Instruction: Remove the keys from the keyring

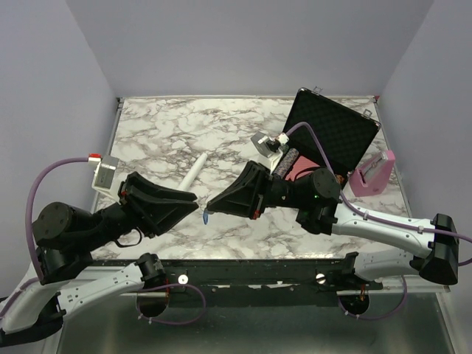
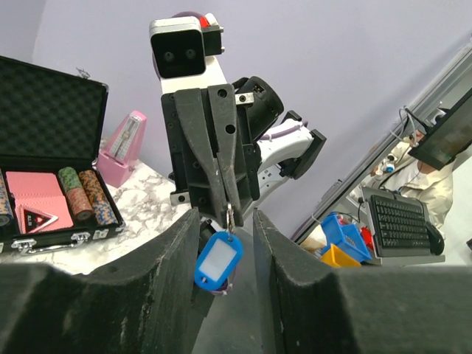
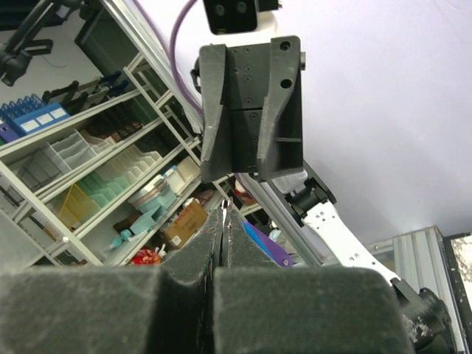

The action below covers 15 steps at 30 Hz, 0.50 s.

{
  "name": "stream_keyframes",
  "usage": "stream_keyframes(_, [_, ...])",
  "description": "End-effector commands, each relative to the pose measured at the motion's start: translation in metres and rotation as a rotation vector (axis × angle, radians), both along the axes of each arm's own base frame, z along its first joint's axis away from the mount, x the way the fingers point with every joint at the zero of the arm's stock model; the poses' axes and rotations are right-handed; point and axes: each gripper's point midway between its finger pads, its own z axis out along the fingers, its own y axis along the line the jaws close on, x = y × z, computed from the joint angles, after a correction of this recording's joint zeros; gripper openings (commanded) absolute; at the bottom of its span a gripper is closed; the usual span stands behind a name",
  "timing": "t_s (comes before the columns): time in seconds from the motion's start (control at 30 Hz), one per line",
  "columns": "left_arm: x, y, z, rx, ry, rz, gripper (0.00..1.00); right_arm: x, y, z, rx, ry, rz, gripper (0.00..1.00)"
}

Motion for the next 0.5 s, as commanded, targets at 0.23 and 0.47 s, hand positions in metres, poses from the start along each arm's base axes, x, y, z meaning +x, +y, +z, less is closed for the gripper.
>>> stream_keyframes(0.23, [0.003,-0.0136,-0.0063,0.042,0.021,-0.026,0.29,0.0028,0.0058,-0.0038,-0.031,-0.014,-0.031,0.01])
stream_keyframes(0.47, [0.0035,-0.0106,-0.008,0.046,0.03,-0.015,0.31,0.0023,0.0018,-0.0009,-0.024,-0.026,-0.042,0.01])
